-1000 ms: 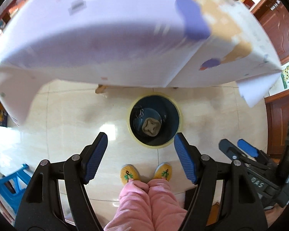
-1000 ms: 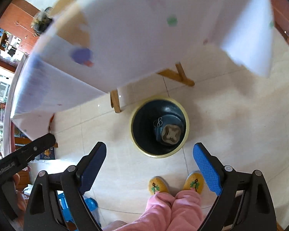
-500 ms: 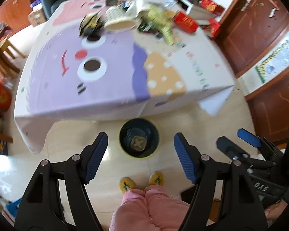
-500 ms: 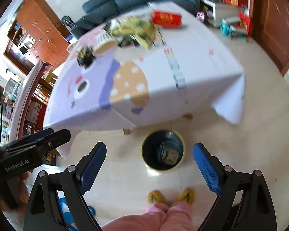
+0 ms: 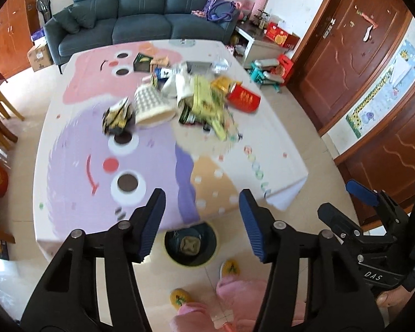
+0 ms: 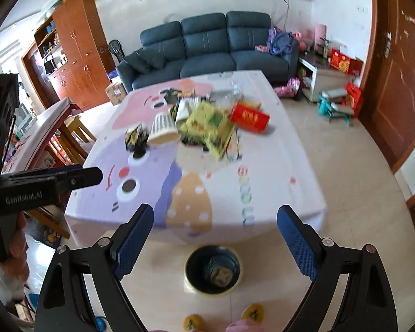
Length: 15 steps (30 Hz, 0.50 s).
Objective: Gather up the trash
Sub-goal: 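Raise both tools from the bin back toward the table, then grasp the green snack bag with the left tool while the right tool grasps the red box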
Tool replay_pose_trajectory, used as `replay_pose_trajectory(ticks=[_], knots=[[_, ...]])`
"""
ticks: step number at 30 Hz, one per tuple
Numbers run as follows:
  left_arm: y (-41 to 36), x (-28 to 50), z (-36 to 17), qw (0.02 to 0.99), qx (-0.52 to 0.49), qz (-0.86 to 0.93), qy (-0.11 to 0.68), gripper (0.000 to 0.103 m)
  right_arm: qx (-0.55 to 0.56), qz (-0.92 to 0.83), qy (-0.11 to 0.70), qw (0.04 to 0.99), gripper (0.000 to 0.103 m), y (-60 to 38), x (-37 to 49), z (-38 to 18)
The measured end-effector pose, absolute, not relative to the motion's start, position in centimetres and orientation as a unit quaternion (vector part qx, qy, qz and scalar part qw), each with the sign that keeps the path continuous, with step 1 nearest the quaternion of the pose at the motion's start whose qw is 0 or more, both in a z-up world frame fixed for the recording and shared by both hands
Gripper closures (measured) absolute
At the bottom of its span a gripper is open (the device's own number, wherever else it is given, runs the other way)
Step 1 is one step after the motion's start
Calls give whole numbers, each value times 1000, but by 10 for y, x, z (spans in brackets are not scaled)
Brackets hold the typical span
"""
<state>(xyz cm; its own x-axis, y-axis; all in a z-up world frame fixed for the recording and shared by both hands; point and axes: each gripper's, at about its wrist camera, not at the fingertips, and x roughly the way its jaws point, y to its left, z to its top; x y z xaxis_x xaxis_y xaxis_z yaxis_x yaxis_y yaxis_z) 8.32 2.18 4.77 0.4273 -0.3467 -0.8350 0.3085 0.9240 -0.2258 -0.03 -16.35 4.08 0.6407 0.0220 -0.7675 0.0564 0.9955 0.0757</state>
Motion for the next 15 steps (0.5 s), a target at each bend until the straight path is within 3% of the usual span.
replay_pose_trajectory(ticks=[6, 15], knots=[[-11, 149, 51, 847, -21, -183, 499, 52, 35, 18, 419, 907, 11, -207, 65, 47], [-85, 279, 14, 824, -22, -126, 552, 55, -18, 116, 461, 880, 17, -288, 214, 11]])
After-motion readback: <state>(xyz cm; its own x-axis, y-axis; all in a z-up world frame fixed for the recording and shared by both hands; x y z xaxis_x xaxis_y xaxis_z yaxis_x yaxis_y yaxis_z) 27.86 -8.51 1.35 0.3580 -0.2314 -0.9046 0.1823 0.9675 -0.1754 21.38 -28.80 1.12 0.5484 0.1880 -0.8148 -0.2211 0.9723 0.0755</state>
